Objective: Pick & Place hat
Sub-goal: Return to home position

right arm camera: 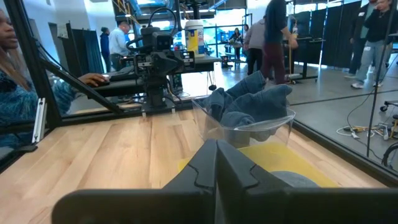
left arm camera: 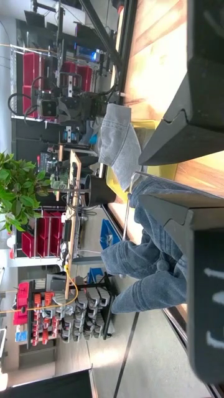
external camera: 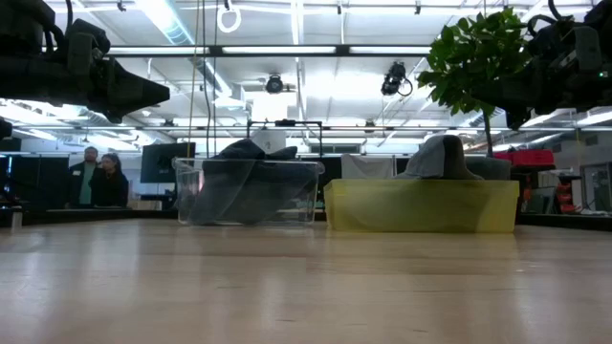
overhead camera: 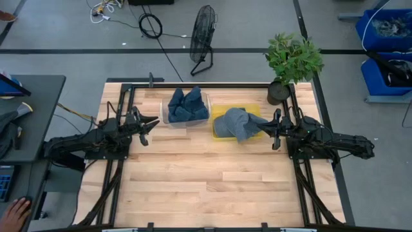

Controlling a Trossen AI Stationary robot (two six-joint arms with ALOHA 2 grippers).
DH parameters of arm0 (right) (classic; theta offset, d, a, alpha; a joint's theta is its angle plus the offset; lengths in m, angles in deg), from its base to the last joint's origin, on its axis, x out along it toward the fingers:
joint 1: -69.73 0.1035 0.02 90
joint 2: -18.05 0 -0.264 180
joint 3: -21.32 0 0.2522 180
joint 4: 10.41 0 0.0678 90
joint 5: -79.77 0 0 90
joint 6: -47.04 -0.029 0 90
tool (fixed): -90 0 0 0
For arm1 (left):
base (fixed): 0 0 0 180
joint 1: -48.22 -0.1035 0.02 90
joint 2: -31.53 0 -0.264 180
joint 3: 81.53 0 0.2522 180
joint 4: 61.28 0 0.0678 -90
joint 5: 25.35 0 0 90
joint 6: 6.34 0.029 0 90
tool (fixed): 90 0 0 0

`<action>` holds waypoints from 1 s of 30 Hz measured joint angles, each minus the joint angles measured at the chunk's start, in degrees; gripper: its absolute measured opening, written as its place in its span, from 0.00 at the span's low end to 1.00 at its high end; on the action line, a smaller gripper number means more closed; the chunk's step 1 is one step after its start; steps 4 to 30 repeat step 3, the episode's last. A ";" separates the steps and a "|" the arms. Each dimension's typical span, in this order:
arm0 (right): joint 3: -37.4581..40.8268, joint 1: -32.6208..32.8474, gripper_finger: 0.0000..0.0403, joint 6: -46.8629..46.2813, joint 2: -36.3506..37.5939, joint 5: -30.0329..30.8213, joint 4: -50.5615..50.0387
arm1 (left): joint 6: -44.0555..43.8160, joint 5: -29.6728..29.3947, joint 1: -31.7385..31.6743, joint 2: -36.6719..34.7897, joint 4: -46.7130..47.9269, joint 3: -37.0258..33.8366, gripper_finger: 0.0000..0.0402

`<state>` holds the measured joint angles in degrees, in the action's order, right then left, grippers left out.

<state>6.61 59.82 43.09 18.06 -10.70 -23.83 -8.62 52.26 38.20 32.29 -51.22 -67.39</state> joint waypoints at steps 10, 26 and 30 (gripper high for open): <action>0.00 0.00 0.03 0.00 0.00 0.00 0.00 | -0.01 -0.02 0.01 -0.02 0.02 0.00 0.22; 0.00 0.00 0.03 0.00 0.00 0.00 0.00 | -0.01 -0.02 0.01 -0.02 0.02 0.00 0.22; 0.00 0.00 0.03 0.00 0.00 0.00 0.00 | -0.01 -0.02 0.01 -0.02 0.02 0.00 0.22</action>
